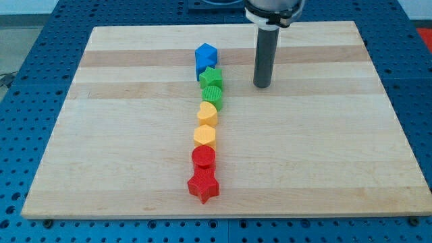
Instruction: Separate the blue triangle and blue cube
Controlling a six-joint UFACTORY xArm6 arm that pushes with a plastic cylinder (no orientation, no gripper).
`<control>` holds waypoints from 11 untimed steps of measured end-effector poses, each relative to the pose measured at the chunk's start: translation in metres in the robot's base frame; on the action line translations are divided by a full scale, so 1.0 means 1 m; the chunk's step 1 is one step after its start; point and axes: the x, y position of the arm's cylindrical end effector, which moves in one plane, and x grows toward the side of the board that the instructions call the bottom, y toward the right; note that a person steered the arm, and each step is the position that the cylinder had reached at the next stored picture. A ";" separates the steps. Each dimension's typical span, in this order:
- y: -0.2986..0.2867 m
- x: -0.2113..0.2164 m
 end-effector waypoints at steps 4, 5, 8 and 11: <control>-0.008 -0.002; -0.008 -0.025; -0.074 -0.080; -0.114 -0.065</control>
